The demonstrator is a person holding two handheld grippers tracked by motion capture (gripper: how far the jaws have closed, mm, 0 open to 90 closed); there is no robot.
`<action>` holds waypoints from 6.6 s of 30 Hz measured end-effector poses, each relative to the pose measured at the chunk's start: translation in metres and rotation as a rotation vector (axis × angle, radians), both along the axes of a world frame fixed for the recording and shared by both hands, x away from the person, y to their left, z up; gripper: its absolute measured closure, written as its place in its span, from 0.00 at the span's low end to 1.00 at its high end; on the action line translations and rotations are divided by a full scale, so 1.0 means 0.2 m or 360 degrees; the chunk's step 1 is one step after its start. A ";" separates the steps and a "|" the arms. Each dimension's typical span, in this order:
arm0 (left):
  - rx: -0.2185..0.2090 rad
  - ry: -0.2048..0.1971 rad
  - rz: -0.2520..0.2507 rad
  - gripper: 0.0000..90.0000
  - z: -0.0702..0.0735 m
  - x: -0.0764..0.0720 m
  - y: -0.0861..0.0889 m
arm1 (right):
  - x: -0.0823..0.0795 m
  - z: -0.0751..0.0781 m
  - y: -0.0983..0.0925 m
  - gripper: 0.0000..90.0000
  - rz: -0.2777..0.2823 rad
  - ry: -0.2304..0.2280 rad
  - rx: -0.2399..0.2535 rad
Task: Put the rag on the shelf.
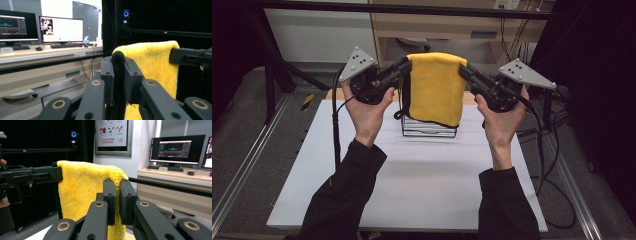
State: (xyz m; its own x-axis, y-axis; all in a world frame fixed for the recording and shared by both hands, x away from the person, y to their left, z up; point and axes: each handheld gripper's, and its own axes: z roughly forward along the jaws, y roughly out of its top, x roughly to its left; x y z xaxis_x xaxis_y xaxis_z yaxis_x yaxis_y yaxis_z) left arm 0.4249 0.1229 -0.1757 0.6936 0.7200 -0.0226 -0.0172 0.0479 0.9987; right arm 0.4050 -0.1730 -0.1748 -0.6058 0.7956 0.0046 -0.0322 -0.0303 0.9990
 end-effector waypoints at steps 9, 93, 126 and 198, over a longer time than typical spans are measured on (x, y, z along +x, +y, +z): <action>-0.0003 -0.0027 0.0019 0.88 0.11 0.06 0.00 | 0.05 0.10 0.01 0.95 -0.0019 -0.0044 0.0004; 0.0204 -0.0001 0.0047 0.88 -0.04 0.48 0.01 | 0.53 -0.03 0.03 0.94 -0.0074 0.0056 -0.0140; 0.0323 0.0116 -0.0076 0.87 -0.21 0.30 0.01 | 0.36 -0.21 -0.01 0.94 -0.0023 0.0113 -0.0220; 0.0558 0.0528 -0.0070 1.00 -0.58 0.36 -0.11 | 0.37 -0.61 -0.02 1.00 0.0078 0.0586 -0.0274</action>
State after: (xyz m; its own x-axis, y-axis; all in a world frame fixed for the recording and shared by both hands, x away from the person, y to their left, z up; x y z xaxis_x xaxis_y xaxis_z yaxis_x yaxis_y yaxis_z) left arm 0.4965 0.1016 -0.2914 0.7200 0.6939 -0.0092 0.2995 -0.2988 0.9061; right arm 0.4786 -0.1768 -0.2973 -0.6256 0.7740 0.0976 0.3262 0.1459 0.9340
